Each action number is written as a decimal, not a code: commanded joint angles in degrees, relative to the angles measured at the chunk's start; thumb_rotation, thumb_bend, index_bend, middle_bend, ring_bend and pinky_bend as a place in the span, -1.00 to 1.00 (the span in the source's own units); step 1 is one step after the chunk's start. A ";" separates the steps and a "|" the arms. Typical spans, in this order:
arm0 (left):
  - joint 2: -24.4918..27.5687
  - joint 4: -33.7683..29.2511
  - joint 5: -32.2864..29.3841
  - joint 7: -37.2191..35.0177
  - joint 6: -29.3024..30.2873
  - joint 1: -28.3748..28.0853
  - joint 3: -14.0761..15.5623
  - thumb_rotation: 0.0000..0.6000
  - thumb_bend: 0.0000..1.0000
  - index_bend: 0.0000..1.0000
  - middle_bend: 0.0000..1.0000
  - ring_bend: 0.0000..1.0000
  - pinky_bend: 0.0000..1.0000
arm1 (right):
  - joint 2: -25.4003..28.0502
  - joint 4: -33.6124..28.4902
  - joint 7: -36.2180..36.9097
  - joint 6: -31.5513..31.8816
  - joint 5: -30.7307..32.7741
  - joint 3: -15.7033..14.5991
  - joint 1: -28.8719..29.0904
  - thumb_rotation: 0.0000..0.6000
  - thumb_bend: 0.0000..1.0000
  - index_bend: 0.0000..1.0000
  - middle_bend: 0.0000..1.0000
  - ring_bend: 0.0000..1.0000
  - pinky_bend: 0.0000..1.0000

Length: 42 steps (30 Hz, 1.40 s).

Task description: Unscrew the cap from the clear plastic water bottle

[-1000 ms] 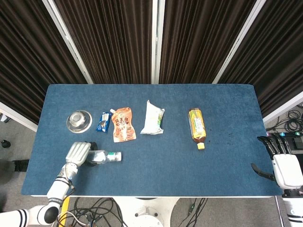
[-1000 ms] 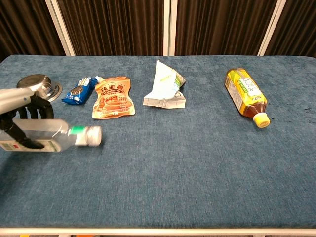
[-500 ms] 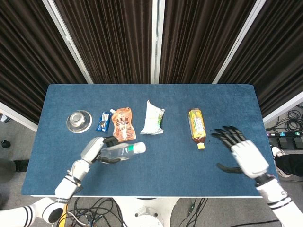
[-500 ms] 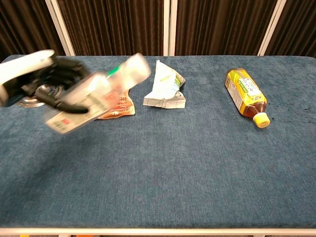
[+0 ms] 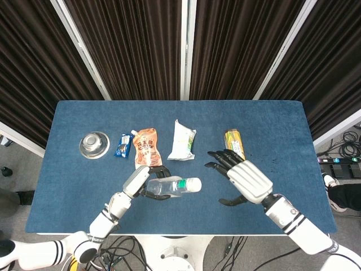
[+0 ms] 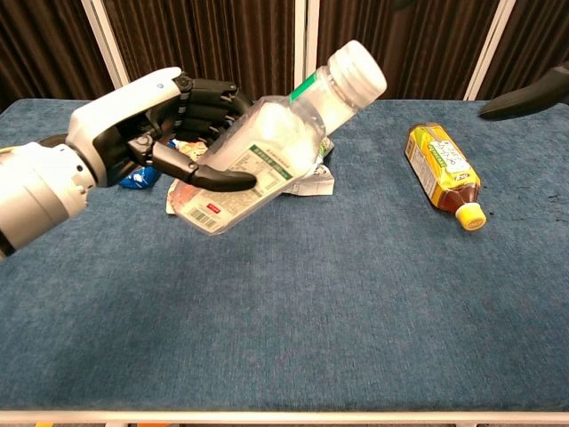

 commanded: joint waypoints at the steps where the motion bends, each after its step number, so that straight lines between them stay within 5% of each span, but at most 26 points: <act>1: -0.30 -0.08 -0.45 -0.30 -0.15 -0.34 -0.16 1.00 -0.48 0.23 0.18 0.01 -0.02 | -1.48 -1.63 -4.09 -2.63 4.61 0.48 2.97 0.83 -0.86 -0.61 -0.99 -1.00 -1.00; 11: -0.40 0.19 -1.44 -0.96 -0.33 -0.97 0.15 1.00 -0.48 0.23 0.18 0.01 -0.02 | -2.09 -3.21 -8.28 -1.00 6.64 -1.06 3.65 0.83 -0.86 -0.54 -0.97 -1.00 -1.00; 42: -0.09 -0.96 -3.32 0.59 -1.22 -2.32 0.52 1.00 -0.48 0.23 0.17 0.01 -0.02 | -0.63 -4.96 -5.22 -0.89 0.58 -3.15 3.47 0.83 -0.86 -0.54 -0.95 -1.00 -1.00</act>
